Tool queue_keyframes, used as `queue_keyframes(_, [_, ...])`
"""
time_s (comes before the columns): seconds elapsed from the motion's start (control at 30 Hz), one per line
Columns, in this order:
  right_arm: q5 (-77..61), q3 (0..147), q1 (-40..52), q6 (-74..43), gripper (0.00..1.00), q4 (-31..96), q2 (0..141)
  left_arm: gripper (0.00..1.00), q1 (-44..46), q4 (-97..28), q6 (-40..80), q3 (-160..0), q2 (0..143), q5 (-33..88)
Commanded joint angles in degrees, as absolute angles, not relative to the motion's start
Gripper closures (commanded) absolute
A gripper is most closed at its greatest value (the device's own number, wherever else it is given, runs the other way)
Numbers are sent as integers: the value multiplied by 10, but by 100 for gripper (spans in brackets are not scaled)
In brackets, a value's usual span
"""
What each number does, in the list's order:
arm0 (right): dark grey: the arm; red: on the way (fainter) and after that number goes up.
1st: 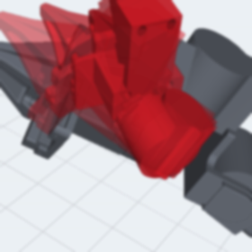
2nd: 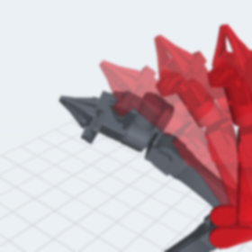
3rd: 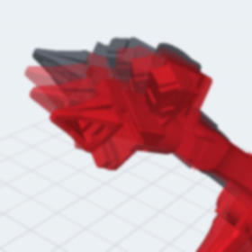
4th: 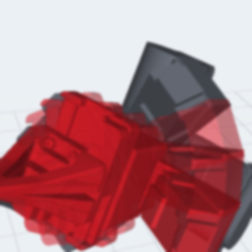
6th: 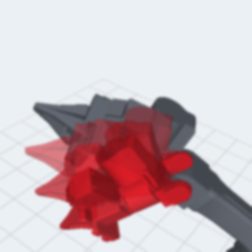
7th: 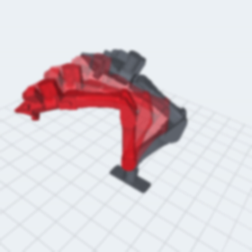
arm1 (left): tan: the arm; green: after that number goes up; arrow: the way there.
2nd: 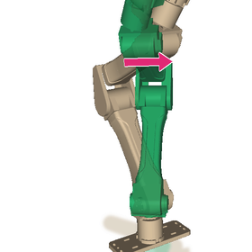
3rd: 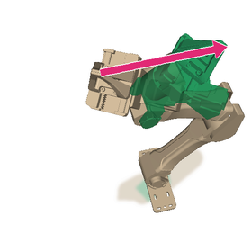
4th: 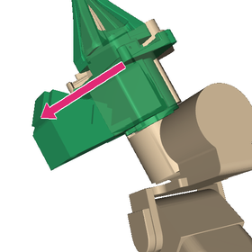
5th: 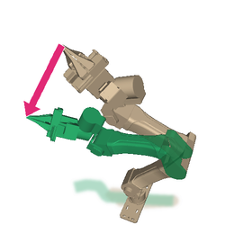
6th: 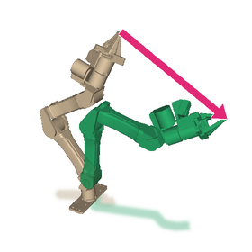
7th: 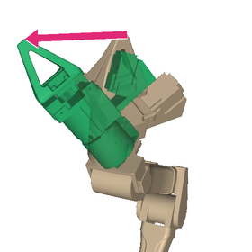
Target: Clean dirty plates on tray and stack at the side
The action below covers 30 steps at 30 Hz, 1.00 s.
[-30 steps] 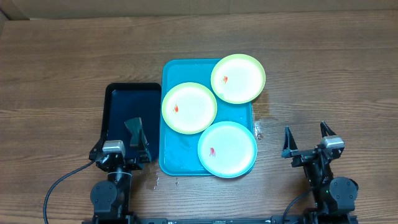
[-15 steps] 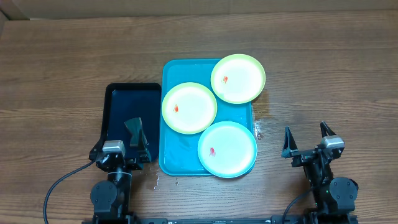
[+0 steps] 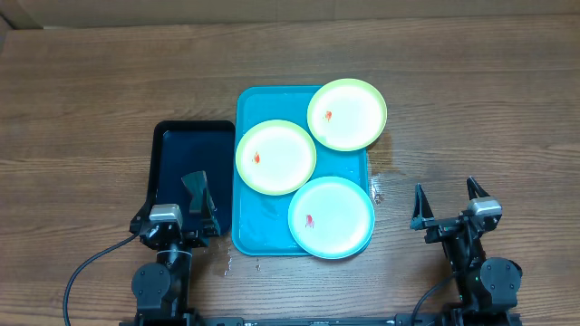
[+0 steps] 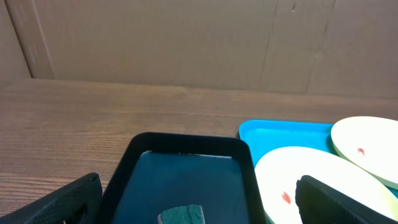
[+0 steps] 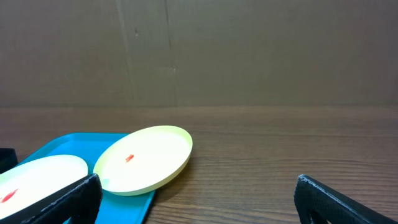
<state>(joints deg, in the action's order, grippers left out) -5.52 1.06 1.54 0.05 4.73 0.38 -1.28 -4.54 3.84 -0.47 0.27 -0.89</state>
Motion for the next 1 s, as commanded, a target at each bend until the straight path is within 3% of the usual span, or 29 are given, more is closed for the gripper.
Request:
queue_keyframes(0.0, [-50, 5, 14, 4, 0, 45, 2, 0, -18, -45, 23, -3, 6, -6])
queue_keyframes(0.4, [-50, 5, 14, 4, 0, 45, 2, 0, -18, -38, 24, -3, 6, -5])
queue_keyframes(0.67, [-50, 5, 14, 4, 0, 45, 2, 0, -18, -22, 103, -8, 6, 72])
queue_keyframes(0.97, [-50, 5, 14, 4, 0, 45, 2, 0, -18, -113, 106, -163, 70, 44])
